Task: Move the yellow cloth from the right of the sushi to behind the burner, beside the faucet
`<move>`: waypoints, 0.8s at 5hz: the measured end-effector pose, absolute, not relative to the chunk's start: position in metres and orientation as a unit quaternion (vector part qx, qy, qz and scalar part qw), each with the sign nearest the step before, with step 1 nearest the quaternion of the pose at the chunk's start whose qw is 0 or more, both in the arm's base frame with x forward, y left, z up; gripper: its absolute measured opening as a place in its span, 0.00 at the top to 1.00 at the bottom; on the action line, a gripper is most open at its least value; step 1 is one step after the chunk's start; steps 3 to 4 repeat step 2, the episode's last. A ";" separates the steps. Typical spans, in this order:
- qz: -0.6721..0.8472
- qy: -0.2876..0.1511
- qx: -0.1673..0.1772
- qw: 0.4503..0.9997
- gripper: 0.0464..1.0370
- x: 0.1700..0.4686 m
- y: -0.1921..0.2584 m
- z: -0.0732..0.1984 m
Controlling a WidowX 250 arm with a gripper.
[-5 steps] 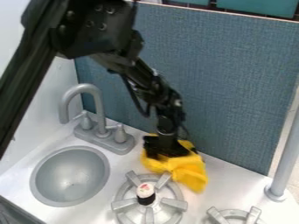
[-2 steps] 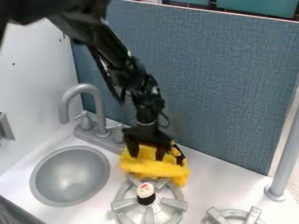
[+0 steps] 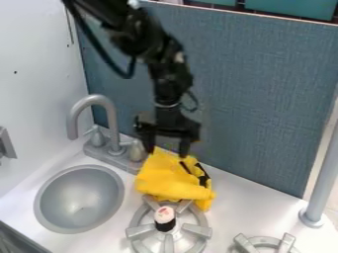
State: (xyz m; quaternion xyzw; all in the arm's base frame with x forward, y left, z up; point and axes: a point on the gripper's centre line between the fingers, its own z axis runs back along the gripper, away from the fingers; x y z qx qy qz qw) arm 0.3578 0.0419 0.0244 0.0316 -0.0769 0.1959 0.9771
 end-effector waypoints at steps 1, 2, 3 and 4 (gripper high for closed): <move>0.167 0.036 0.039 0.985 0.04 0.323 0.012 0.026; 0.127 0.093 0.035 0.987 0.04 0.298 -0.012 0.020; 0.127 0.093 0.035 0.987 0.04 0.298 -0.012 0.020; 0.127 0.093 0.035 0.987 0.04 0.298 -0.012 0.020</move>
